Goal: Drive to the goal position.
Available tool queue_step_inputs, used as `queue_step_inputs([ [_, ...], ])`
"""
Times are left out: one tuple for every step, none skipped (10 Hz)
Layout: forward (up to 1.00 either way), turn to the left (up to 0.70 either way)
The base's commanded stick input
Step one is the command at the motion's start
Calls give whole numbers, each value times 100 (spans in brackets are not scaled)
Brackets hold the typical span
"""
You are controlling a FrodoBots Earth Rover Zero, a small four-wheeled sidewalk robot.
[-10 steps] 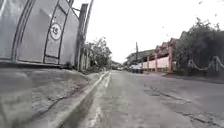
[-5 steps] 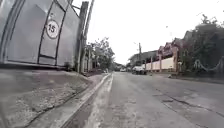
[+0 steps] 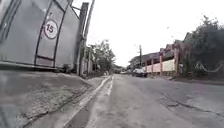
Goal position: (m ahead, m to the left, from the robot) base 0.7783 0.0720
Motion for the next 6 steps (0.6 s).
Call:
queue_step_inputs([
  [7, 0],
  [7, 0],
  [7, 0],
  [7, 0],
  [6, 0],
  [6, 0],
])
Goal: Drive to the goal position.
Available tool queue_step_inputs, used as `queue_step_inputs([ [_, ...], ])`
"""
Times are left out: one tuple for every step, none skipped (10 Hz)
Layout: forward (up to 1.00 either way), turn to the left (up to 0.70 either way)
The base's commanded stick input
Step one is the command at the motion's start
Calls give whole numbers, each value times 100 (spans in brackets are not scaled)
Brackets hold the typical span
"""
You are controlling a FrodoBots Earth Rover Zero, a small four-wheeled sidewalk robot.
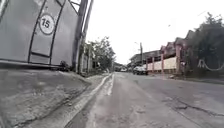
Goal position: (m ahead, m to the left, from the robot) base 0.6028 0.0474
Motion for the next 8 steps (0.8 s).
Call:
queue_step_inputs([
  [7, 0],
  [7, 0],
  [7, 0],
  [7, 0],
  [7, 0],
  [7, 0],
  [7, 0],
  [7, 0],
])
